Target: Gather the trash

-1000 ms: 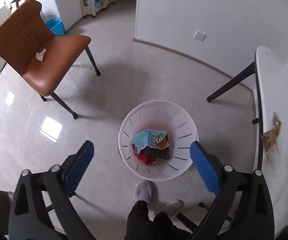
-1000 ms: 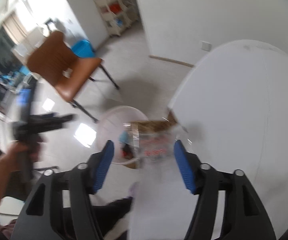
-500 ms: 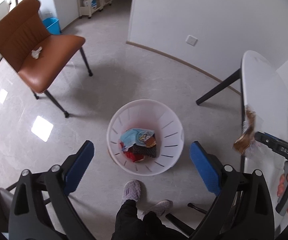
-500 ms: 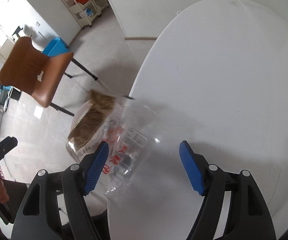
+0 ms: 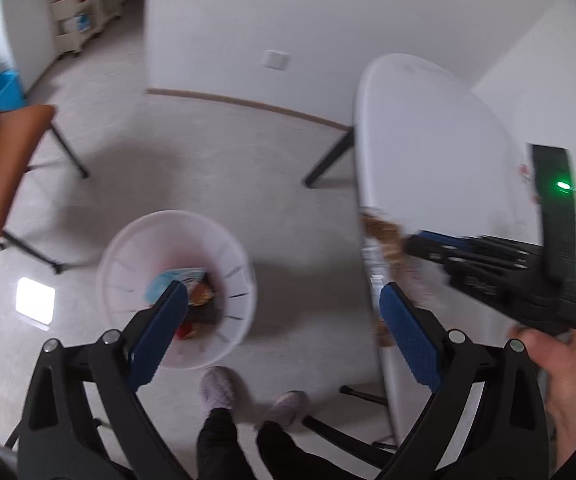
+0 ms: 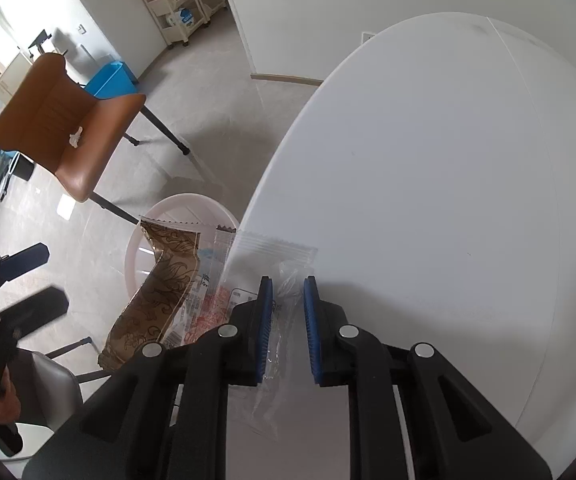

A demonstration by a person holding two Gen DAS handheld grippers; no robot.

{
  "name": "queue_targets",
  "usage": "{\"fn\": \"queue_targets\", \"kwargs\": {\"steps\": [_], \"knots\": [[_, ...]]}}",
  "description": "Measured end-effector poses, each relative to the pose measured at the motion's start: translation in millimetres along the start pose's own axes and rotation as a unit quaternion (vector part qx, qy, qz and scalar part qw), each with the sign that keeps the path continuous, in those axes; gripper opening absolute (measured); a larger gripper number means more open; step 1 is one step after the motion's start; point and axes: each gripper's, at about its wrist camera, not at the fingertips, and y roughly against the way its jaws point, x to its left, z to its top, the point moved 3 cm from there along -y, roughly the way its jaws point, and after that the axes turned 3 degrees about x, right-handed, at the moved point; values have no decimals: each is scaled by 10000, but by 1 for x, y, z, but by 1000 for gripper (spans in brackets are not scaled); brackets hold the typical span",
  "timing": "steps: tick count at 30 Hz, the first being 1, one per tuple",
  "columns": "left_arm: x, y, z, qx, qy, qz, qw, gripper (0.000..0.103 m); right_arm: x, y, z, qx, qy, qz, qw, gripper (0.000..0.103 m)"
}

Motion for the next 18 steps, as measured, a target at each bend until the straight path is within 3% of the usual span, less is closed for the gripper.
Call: {"fn": "queue_targets", "kwargs": {"steps": [4, 10, 15, 18], "knots": [[-28, -6, -3, 80, -373, -125, 9992, 92, -8, 2, -3, 5, -98, 34, 9999, 17], [-62, -19, -10, 332, -818, -384, 9954, 77, -15, 0, -3, 22, -192, 86, 9998, 17], [-73, -40, -9, 706, -786, -594, 9926, 56, -18, -1, -2, 47, -244, 212, 9995, 17], [-76, -44, -11, 726, -733, -631, 9927, 52, -19, 1, -2, 43, -202, 273, 9994, 17]]}}
